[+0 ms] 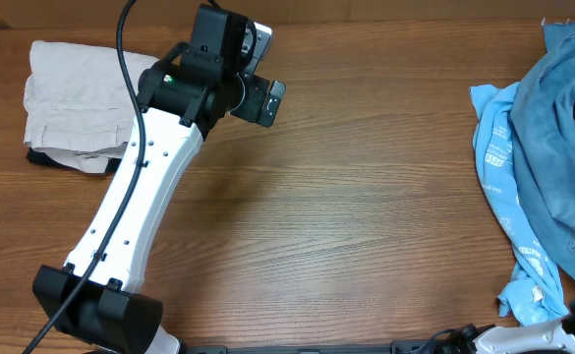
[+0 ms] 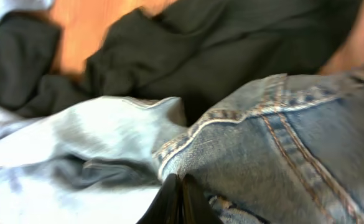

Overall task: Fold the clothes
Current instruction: 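Reach the right gripper into the clothes pile and grasp the light-blue jeans, then pull the jeans left out of the pile with the right gripper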

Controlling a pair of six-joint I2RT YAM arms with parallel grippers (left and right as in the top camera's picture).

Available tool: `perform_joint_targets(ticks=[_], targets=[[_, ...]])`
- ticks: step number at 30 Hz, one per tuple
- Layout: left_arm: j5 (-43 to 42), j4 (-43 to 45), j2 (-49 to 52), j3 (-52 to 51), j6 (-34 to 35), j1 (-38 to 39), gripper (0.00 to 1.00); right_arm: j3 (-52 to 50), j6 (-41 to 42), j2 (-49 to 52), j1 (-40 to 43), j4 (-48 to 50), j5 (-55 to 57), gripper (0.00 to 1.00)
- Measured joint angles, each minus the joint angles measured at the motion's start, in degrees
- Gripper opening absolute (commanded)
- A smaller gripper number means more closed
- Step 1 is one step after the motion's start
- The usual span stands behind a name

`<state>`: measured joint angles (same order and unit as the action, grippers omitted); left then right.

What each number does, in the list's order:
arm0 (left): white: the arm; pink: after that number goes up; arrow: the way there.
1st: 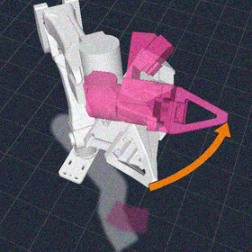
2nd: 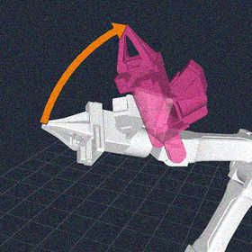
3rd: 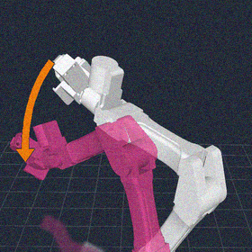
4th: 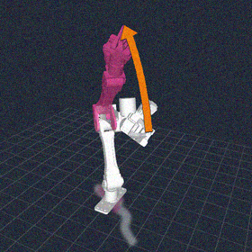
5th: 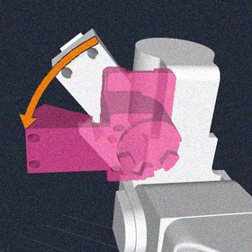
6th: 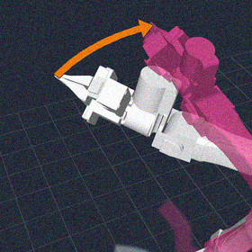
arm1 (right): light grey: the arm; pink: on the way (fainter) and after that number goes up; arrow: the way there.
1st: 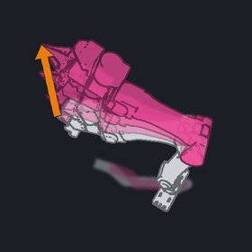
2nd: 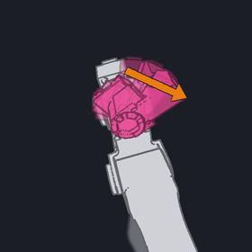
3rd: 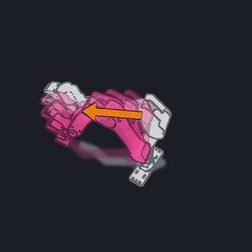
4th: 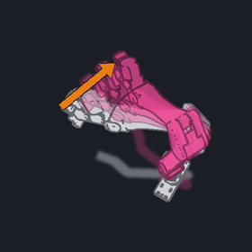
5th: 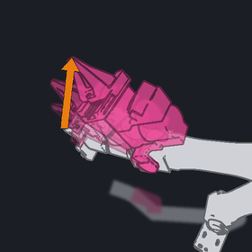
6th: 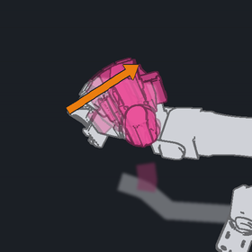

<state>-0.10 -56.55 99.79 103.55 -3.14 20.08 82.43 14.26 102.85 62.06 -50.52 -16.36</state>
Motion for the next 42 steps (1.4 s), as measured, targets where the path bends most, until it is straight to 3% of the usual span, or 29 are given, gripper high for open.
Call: perform_joint_targets(ticks=[6, 12, 16, 21, 29, 34, 35, 36, 37, 38, 39, 42], targets=[[0.0, -1.4, 0.1, 5.0, 2.1, -0.2, 1.0, 9.1, -3.5, -6.9, -15.9, -8.5, -4.4, 0.04], [0.0, -8.3, 0.1, 22.1, 5.3, -4.4, 0.99, 15.7, -3.5, -16.3, -46.3, -6.2, -8.3, 0.04], [0.0, -12.0, 0.0, 29.0, 7.5, -11.0, 0.99, 15.8, -2.5, -15.0, -63.8, -3.6, -4.2, 0.04], [0.4, -14.8, 0.0, 29.5, 8.8, -16.5, 0.99, 15.8, -1.6, -9.0, -82.3, -0.7, 1.0, 0.04], [0.4, -15.7, 0.0, 29.5, 8.8, -17.6, 0.98, 15.6, 0.5, -2.7, -86.0, 3.2, 2.9, 0.04], [0.4, -16.2, 0.0, 29.5, 8.8, -17.6, 0.98, 15.5, 0.7, -0.6, -86.5, 17.4, 3.1, 0.04], [0.4, -16.3, 0.0, 29.5, 8.8, -17.6, 0.98, 15.6, 0.7, 0.6, -86.9, 20.1, 2.9, 0.31], [0.4, -16.5, 0.0, 29.5, 8.8, -17.6, 0.98, 15.6, 0.7, 2.6, -87.8, 23.3, 2.2, 0.66], [0.4, -16.7, 0.0, 29.5, 8.8, -17.6, 0.98, 15.6, 1.0, 4.0, -88.5, 24.8, 1.6, 0.84], [0.4, -17.0, 0.0, 29.5, 8.8, -17.6, 0.98, 15.6, 0.9, 5.2, -89.8, 25.9, 1.2, 0.96], [0.3, -17.4, 0.0, 29.5, 8.8, -17.6, 0.98, 15.6, 0.9, 5.6, -90.9, 25.4, 1.0, 0.99], [0.4, -18.7, 0.0, 29.5, 8.7, -17.6, 0.97, 18.2, 0.7, 5.0, -91.4, 17.6, -0.2, 1.0]])
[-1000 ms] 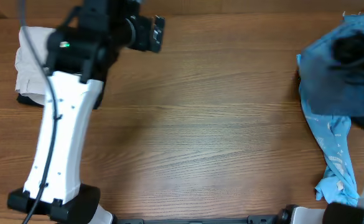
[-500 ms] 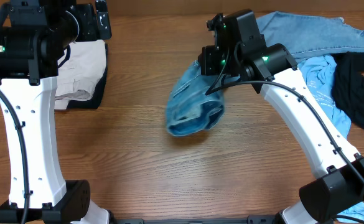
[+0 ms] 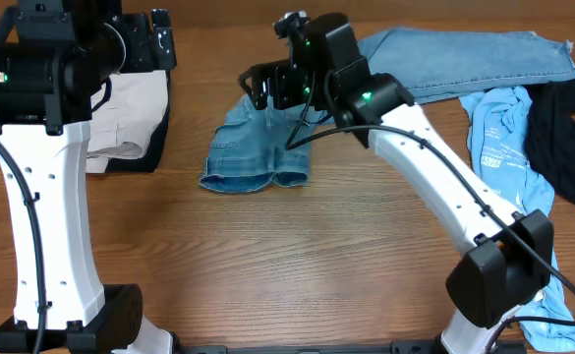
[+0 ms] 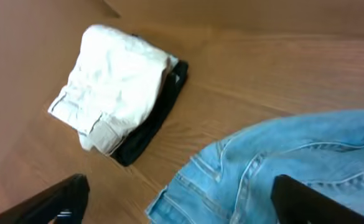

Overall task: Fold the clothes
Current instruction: 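Pull the jeans left out of the pile with the right gripper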

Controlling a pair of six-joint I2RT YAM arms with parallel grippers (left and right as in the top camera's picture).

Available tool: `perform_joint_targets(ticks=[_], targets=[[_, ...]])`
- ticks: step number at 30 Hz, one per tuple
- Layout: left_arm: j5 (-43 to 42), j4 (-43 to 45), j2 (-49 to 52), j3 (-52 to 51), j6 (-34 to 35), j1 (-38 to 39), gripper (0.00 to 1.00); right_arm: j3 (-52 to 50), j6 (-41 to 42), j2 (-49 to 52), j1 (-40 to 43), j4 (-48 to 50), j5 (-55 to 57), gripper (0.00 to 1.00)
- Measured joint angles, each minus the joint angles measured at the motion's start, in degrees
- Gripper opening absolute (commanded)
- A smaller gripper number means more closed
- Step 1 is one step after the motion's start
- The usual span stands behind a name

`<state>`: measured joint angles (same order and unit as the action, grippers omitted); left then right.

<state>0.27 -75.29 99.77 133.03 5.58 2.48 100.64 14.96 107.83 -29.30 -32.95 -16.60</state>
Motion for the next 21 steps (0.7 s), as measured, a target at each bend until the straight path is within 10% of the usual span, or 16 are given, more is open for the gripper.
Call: perform_joint_targets(ticks=[5, 12, 21], targets=[[-2.1, -0.9, 0.0, 0.0, -5.6, 1.7, 0.96, 7.8, 0.0, -5.5, 14.6, -17.3, -0.3, 1.0], [-0.9, -9.2, 3.0, 0.3, -18.1, 22.8, 0.96, 9.3, 0.0, -8.9, 40.2, -31.7, 0.3, 1.0], [4.8, -13.0, 26.3, 0.4, -19.7, 32.6, 0.96, 9.3, -0.9, -8.9, 47.9, -34.5, 0.3, 1.0]])
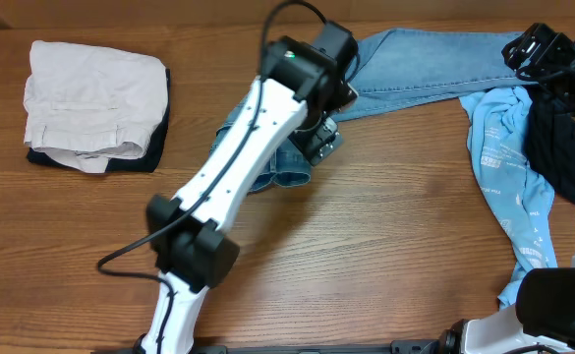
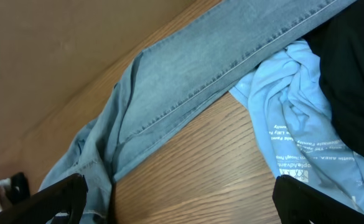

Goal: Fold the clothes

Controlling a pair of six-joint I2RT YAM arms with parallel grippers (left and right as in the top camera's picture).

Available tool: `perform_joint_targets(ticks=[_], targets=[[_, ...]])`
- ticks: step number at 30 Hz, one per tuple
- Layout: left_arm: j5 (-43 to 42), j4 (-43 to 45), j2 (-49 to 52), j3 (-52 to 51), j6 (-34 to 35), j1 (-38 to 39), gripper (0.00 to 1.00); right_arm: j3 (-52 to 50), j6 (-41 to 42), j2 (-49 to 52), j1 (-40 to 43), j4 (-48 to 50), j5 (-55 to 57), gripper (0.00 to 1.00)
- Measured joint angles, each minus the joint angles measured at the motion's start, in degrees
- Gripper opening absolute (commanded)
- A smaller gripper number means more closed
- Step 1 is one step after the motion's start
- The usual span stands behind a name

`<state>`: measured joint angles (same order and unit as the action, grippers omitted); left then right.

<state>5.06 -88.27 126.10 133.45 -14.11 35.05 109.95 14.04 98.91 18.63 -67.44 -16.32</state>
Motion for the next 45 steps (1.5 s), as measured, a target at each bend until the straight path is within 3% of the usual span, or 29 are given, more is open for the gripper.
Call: perform_joint_targets(ticks=[5, 7, 8, 13, 19, 22, 27, 28, 30, 34, 37, 41, 45], targets=[[2.1, -2.7, 6.5, 0.0, 0.2, 0.2, 0.95, 0.0, -1.2, 0.1, 0.0, -0.8, 0.0, 1.0], [2.6, -3.8, 9.1, 0.0, 0.4, 0.2, 0.87, 0.0, -1.4, 0.3, 0.0, -0.8, 0.0, 1.0], [3.0, -3.9, 10.0, 0.0, 0.8, 0.2, 0.77, 0.0, -1.4, 0.7, 0.0, -0.8, 0.0, 1.0], [9.6, -3.3, 11.7, 0.0, 6.7, 0.2, 0.04, 0.0, -1.7, 3.1, 0.0, -1.0, 0.0, 1.0], [17.9, -4.2, 11.7, 0.2, 17.6, -0.5, 0.04, -0.5, -1.9, 4.3, 0.0, -0.8, 0.0, 1.0], [20.5, -8.3, 11.6, 8.0, 22.8, -4.0, 0.04, -0.5, -2.1, 4.3, 0.0, -0.8, 0.0, 1.0], [19.2, -8.0, 6.5, 20.4, 28.0, -15.9, 0.06, -0.5, -2.1, 4.3, 0.0, -1.2, 0.0, 1.0], [18.2, -8.1, 5.0, 21.5, 29.2, -19.8, 0.47, -0.5, -2.1, 4.3, -0.1, -1.3, 0.0, 1.0], [17.2, -7.8, 4.4, 21.6, 30.0, -24.2, 1.0, -0.5, -2.1, 4.3, -0.4, -1.3, 0.0, 1.0], [16.6, -2.3, 4.5, 21.5, 30.7, -30.1, 1.0, -0.5, -2.1, 4.3, -1.6, -1.4, 0.0, 1.0], [16.6, -1.3, 4.5, 21.9, 29.6, -30.5, 1.0, -0.5, -2.4, 4.3, -1.9, -1.4, -0.1, 1.0], [14.1, -6.2, 4.5, 27.5, 25.8, -27.2, 0.94, -0.6, -2.9, 4.3, -1.9, -1.4, -0.2, 1.0], [6.1, -8.2, 4.5, 29.6, 20.9, -20.8, 0.95, -0.6, -3.2, 4.3, -1.9, -1.3, -0.2, 1.0]])
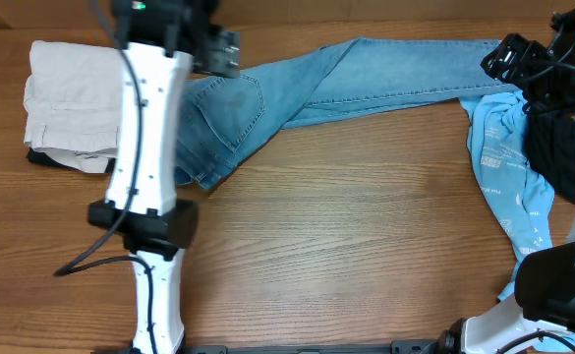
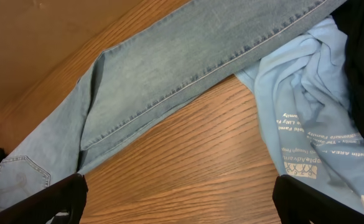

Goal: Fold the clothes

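Blue jeans (image 1: 366, 84) lie stretched across the far side of the table, seat (image 1: 223, 118) at the left, legs running right (image 2: 188, 68). My left gripper (image 1: 220, 51) hovers at the waist end; its jaws are not readable from overhead. My right gripper (image 1: 508, 61) hangs above the leg ends and is open (image 2: 182, 213), with bare wood between its fingers (image 2: 51, 202). A light blue T-shirt (image 1: 503, 177) (image 2: 306, 118) and a black garment (image 1: 562, 147) lie at the right edge.
A folded beige garment (image 1: 81, 98) sits on a folded dark one (image 1: 46, 157) at the far left. The left arm's white links (image 1: 144, 138) stand over the jeans' left edge. The table (image 1: 346, 246) is bare wood in front.
My left gripper has gone from the bunched seat near the table's middle to the far left. The jeans' seat now lies further left and flatter. My right gripper stays open at the leg ends.
First the jeans lay in the pile at the right, my right gripper shut in the denim. Then they lay mid-table under the open right gripper. Then my left gripper was at their bunched seat. Now they lie stretched out.
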Controlling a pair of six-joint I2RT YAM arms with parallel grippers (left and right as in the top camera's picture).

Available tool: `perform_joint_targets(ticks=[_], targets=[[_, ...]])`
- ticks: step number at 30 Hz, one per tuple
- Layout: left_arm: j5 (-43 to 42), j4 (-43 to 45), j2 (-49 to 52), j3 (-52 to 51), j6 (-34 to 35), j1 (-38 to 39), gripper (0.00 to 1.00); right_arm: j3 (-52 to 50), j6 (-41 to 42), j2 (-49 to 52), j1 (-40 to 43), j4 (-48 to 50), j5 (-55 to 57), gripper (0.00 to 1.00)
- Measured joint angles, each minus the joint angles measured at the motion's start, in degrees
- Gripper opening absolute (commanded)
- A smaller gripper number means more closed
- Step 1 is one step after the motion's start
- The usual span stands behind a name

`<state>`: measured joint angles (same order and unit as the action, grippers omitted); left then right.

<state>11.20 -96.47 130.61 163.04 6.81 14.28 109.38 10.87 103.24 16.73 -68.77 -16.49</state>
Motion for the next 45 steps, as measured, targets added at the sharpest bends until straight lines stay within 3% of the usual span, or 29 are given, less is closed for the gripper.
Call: perform_joint_targets(ticks=[6, 17, 26, 30, 31, 34, 36, 40, 45], targets=[[-1.0, 0.0, 0.0, -10.4, -2.5, 9.3, 0.93, -4.1, -0.4, 0.0, 0.0, 2.4, 0.2, 1.0], [9.3, 0.6, 0.0, -39.8, -1.2, 10.9, 0.91, -8.6, -0.5, 0.1, 0.0, 6.9, 0.2, 1.0], [12.2, 13.8, 0.0, -55.9, -0.9, 10.9, 0.87, -8.6, -0.4, 0.1, 0.0, 7.7, -1.0, 1.0], [17.0, 20.1, 0.0, -61.2, 3.2, 10.3, 0.8, -8.6, -0.4, 0.1, 0.0, 7.7, -1.2, 1.0], [18.3, 21.0, 0.0, -61.7, 4.2, 10.1, 0.76, -8.6, -0.4, 0.1, 0.0, 7.7, -1.3, 1.0], [23.2, 24.2, 0.0, -62.7, 7.9, 9.2, 0.24, -8.6, -0.4, 0.1, 0.0, 7.9, -1.3, 1.0], [25.0, 26.0, 0.0, -62.7, 9.3, 9.0, 0.04, -8.6, -0.4, 0.1, 0.0, 8.1, -1.3, 1.0], [26.8, 20.6, 0.2, -60.1, 12.0, 9.0, 0.04, -8.6, -0.4, 0.1, 0.0, 8.8, -1.3, 1.0], [26.6, 3.6, 0.7, -33.7, 15.6, 8.9, 0.04, -8.7, -0.4, 0.1, 0.0, 8.8, -1.3, 0.99]])
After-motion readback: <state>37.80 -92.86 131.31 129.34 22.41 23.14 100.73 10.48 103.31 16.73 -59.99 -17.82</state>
